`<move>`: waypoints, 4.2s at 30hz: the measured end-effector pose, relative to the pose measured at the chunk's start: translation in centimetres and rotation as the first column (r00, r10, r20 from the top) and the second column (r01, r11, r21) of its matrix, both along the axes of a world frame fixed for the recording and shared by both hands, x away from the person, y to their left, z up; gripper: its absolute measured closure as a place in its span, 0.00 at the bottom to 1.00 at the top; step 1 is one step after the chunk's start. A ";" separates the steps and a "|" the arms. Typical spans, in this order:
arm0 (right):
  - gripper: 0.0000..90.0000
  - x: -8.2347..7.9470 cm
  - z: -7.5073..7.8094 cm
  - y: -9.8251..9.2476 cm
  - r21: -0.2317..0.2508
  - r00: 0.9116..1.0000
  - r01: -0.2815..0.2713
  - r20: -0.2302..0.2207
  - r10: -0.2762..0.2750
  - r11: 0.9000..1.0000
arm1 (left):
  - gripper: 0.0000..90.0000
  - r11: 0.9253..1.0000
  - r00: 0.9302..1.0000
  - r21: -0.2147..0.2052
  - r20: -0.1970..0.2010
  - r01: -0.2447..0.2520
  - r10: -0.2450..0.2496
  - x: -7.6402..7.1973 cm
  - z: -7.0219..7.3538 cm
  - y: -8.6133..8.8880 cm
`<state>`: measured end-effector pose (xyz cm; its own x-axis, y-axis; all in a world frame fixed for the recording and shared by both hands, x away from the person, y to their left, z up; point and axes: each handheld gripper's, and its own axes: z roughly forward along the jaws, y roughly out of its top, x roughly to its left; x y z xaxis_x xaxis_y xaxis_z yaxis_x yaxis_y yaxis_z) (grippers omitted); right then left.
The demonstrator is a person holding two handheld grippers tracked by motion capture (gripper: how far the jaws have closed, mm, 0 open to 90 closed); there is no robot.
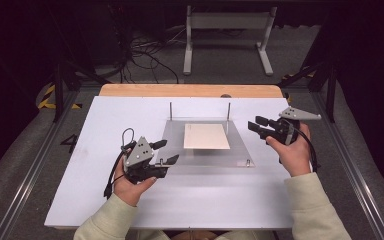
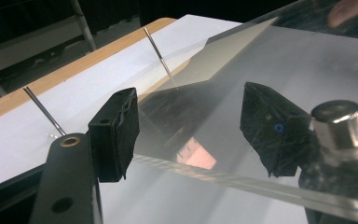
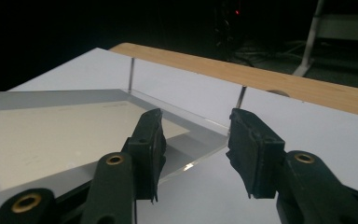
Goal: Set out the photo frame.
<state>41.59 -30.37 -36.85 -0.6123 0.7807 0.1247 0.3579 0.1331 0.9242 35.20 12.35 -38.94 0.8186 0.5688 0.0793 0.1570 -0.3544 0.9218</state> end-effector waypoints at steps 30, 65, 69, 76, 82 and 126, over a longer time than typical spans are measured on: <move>0.39 -6.5 -1.8 1.1 -0.149 0.982 -0.190 -0.006 0.191 0.970 | 0.42 1.000 1.000 0.009 0.009 -0.004 0.003 -0.2 0.0 -0.1; 0.61 -7.3 -1.3 4.8 -0.247 0.907 -0.294 0.233 0.351 0.923 | 0.54 0.998 0.997 0.044 0.059 0.039 -0.042 -0.5 0.4 -0.4; 0.62 -7.8 -0.4 4.8 -0.254 0.908 -0.289 0.232 0.348 0.923 | 0.56 0.998 0.994 0.037 0.084 0.060 -0.063 -1.0 1.3 -0.3; 0.66 -10.0 2.3 4.7 -0.251 0.892 -0.310 0.257 0.372 0.917 | 0.60 0.993 0.987 0.011 0.116 0.113 -0.114 -2.9 4.0 -0.1; 0.69 -11.6 4.2 4.7 -0.203 0.876 -0.348 0.277 0.395 0.915 | 0.60 0.988 0.980 -0.035 0.136 0.153 -0.147 -4.4 6.3 0.6; 0.67 -0.7 7.2 4.3 -0.039 0.935 -0.137 0.325 0.143 0.990 | 0.42 0.988 0.994 -0.114 0.018 -0.107 0.109 -1.1 4.3 5.6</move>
<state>40.84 -26.02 -29.65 -0.7205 0.6844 -0.1120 0.0134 0.1752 0.9844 34.14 17.93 -34.65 0.7505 0.6602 0.0286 0.1659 -0.2301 0.9589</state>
